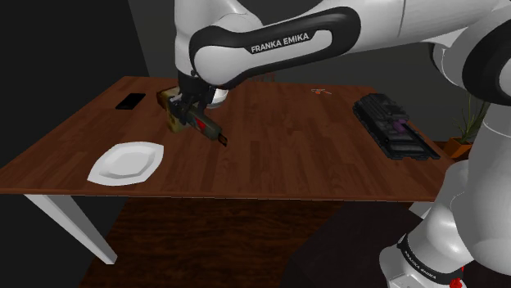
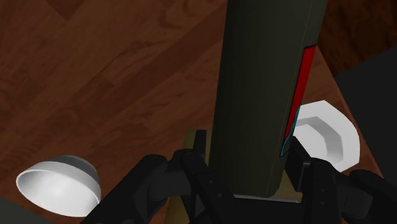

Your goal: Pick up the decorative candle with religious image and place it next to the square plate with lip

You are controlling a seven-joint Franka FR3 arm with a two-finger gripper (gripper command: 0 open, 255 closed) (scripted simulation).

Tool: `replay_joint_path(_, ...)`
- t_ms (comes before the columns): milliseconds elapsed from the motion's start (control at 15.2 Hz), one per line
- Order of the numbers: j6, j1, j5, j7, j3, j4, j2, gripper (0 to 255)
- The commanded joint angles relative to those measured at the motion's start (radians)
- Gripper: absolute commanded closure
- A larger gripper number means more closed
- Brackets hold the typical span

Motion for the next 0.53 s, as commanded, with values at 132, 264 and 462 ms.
replay_joint_path(132,0.052,0.000,-0.006,0.009,-0.002,-0.046,0.004,255)
replay_joint_path(264,0.076,0.000,-0.009,0.013,-0.003,-0.066,0.009,255)
replay_joint_path(462,0.113,0.000,-0.014,0.019,-0.005,-0.093,0.018,255)
